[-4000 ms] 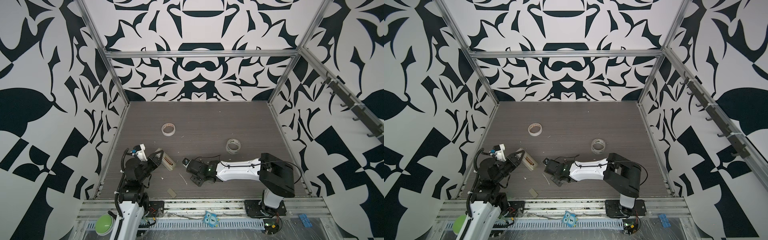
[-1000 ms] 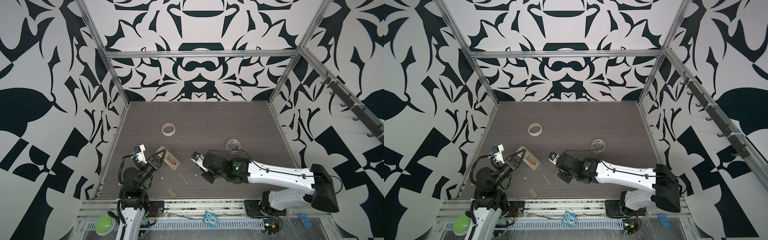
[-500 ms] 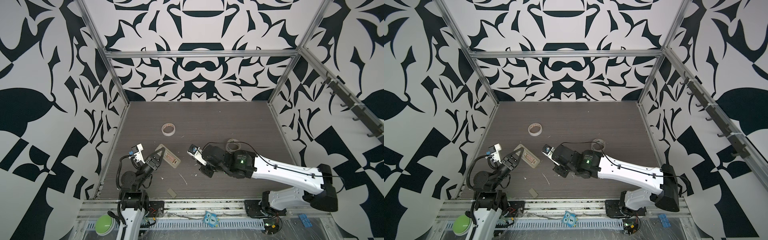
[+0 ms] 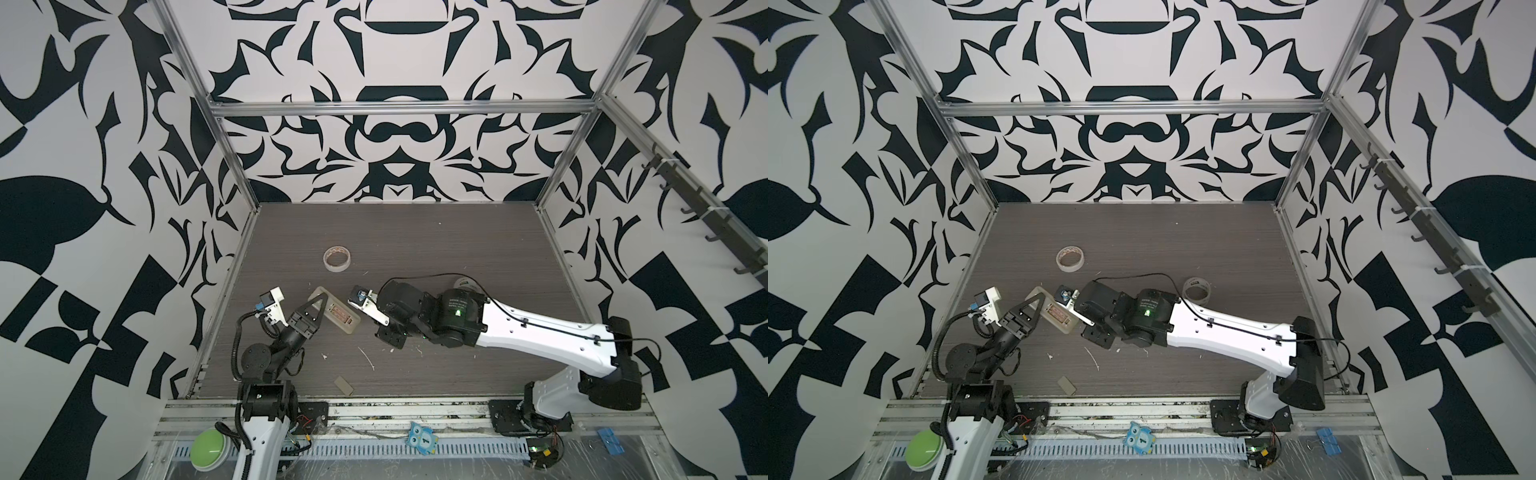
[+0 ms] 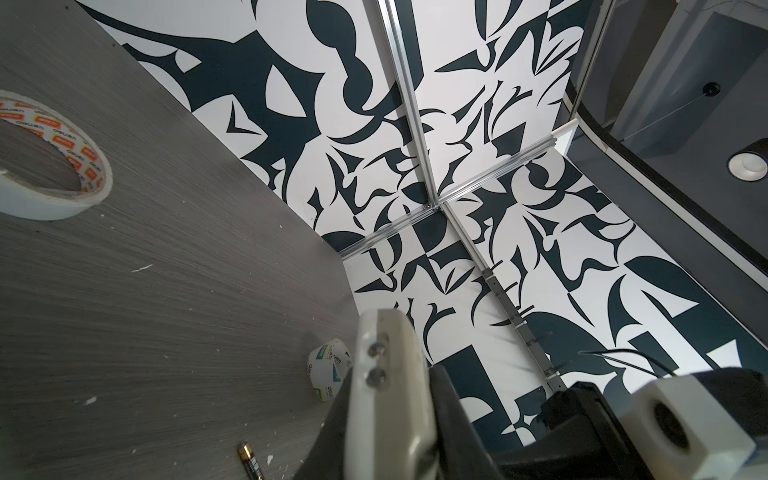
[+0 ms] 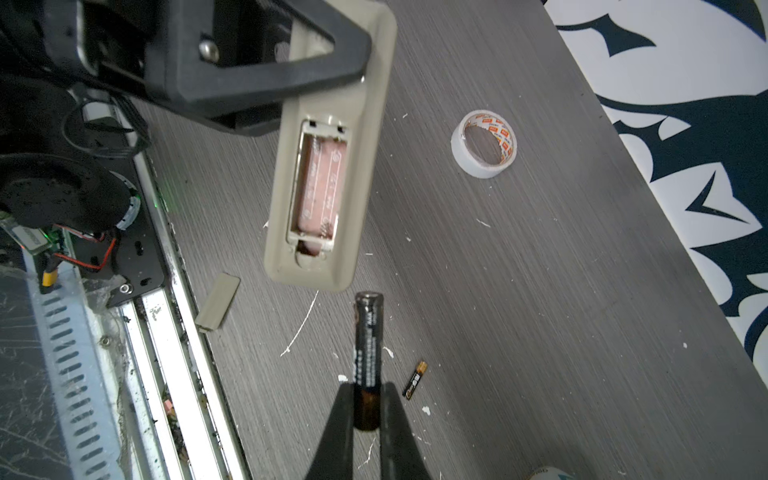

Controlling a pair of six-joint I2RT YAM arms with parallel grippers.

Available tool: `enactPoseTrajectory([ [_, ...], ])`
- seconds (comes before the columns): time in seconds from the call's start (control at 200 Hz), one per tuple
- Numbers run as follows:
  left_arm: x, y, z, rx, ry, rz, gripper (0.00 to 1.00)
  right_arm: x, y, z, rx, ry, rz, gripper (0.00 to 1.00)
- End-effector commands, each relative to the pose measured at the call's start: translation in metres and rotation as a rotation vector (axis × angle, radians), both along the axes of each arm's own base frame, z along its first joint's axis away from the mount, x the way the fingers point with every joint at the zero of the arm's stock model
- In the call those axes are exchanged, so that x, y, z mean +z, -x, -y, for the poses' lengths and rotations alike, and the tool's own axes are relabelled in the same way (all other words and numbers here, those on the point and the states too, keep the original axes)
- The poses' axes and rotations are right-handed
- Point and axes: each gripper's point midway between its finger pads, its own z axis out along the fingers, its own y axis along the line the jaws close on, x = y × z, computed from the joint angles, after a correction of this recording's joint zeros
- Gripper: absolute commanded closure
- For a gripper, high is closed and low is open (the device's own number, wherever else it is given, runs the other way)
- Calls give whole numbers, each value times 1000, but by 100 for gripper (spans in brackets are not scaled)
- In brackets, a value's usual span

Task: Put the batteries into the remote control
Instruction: 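Carry the AA battery with the right gripper over the remote's open compartment, then lower the battery into the compartment with the right gripper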

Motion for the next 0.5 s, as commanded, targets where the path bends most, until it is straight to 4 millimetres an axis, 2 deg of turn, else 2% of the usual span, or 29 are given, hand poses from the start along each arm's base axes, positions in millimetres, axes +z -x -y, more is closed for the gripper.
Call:
enactPoseTrajectory([
  [0.0,-6,0,-1,5,10,11,100,19,-2,-7,15,-18,39,100],
  [0.495,-5,0,-2,8,16,13,100,23,-2,-38,45,-22,52,100],
])
